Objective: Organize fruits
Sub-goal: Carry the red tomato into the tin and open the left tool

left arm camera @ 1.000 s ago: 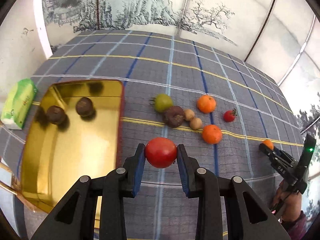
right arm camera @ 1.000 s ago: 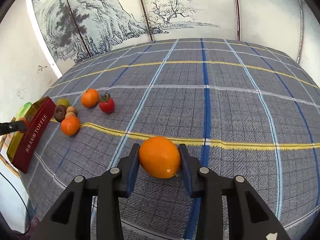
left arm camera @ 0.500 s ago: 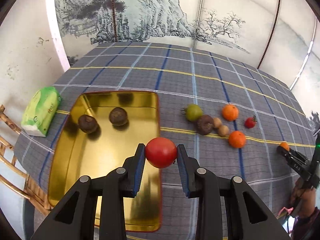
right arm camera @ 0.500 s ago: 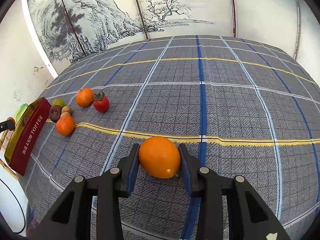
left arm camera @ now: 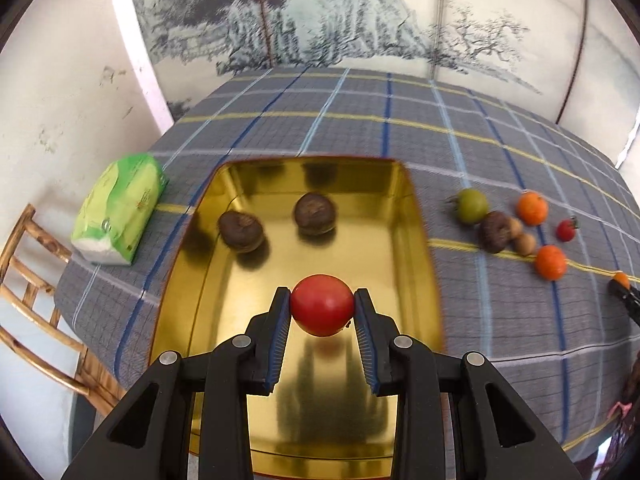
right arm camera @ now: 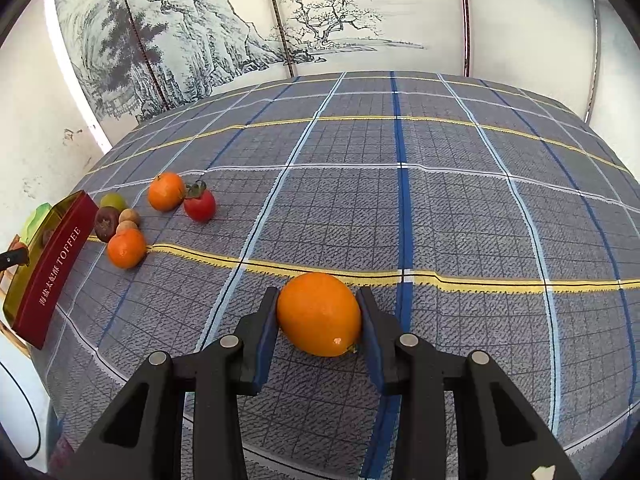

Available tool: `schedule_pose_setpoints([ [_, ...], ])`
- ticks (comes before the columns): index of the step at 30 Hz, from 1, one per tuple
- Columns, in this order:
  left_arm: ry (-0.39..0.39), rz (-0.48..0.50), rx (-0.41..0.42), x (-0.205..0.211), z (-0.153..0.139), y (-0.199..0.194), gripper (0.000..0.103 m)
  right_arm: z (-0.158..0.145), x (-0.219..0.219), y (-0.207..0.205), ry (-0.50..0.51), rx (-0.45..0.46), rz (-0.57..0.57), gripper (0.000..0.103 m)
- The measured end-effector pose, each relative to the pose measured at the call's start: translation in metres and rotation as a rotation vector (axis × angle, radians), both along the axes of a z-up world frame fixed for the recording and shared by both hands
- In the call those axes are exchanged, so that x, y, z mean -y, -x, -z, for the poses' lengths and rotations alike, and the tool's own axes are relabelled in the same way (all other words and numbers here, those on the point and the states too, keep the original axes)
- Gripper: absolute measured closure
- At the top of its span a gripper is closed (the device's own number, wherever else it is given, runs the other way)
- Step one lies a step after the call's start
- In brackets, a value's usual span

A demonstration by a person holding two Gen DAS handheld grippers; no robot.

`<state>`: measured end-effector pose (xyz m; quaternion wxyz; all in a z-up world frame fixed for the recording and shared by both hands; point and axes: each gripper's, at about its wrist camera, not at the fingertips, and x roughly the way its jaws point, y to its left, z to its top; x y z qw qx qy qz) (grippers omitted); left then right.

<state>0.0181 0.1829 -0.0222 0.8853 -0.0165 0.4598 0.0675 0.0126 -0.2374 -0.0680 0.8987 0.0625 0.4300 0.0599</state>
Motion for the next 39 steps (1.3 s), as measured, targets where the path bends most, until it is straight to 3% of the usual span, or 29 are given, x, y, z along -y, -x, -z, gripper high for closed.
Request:
schedule_pose_setpoints([
  [13,0.009,-0.109,-0.062,-0.061,0.027,-0.007,0.070,0.001,0.001,0.000,-0.002,0.000,0.001,0.068],
  [39,-0.058,-0.080,-0.074,-0.057,0.038,-0.032,0.070,0.001,0.000,0.001,0.000,0.001,0.003,0.067],
])
